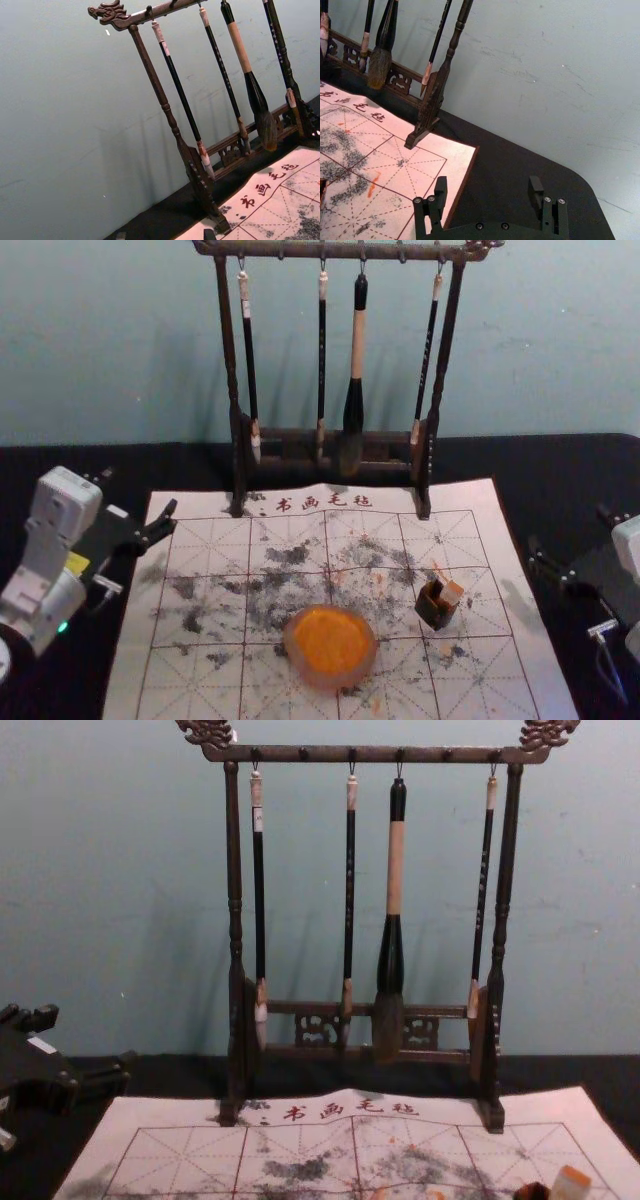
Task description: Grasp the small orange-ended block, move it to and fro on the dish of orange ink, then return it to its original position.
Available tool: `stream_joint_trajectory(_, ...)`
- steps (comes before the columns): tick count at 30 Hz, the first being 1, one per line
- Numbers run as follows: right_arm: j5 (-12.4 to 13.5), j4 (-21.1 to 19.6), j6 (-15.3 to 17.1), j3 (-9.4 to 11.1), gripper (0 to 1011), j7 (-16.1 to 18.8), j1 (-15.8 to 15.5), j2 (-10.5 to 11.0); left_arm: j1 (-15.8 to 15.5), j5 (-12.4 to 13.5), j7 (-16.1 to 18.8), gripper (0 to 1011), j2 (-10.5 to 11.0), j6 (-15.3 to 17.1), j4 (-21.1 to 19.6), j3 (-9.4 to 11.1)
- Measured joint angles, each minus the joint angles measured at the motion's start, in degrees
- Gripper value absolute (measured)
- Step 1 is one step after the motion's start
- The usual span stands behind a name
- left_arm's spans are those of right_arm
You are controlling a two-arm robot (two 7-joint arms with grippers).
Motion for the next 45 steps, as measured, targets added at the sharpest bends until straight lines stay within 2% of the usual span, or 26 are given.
stream_joint_trajectory(21,0.0,0.0,0.0,0.0,1000,0.0,0.0,0.0,0.0,0.0,0.0,1001,0.0,0.0,0.0,0.0)
stream_joint_trajectory(27,0.3,0.0,-0.1,1.1,1000,1.1,0.0,-0.4,0.0,0.0,0.0,1001,0.0,0.0,0.0,0.0)
stream_joint_trajectory(32,2.9,-0.2,-0.2,2.7,1000,4.1,-0.1,-0.3,0.0,0.0,0.0,1001,0.0,0.0,0.0,0.0)
stream_joint_trajectory(34,4.7,-0.7,-0.3,3.7,1000,6.3,-0.4,0.0,0.0,0.0,0.0,1001,0.0,0.0,0.0,0.0)
stream_joint_trajectory(35,4.7,-0.7,-0.3,3.7,1000,6.3,-0.4,0.0,0.0,0.0,0.0,1001,0.0,0.0,0.0,0.0)
stream_joint_trajectory(42,10.7,-3.1,-1.4,6.4,1000,14.3,-2.6,1.5,0.0,0.0,0.0,1001,0.0,0.0,0.0,0.0)
stream_joint_trajectory(44,12.9,-4.3,-2.3,7.2,1000,18.1,-4.0,2.6,0.0,0.0,0.0,1001,0.0,0.0,0.0,0.0)
stream_joint_trajectory(45,12.9,-4.3,-2.3,7.2,1000,18.1,-4.0,2.6,0.0,0.0,0.0,1001,0.0,0.0,0.0,0.0)
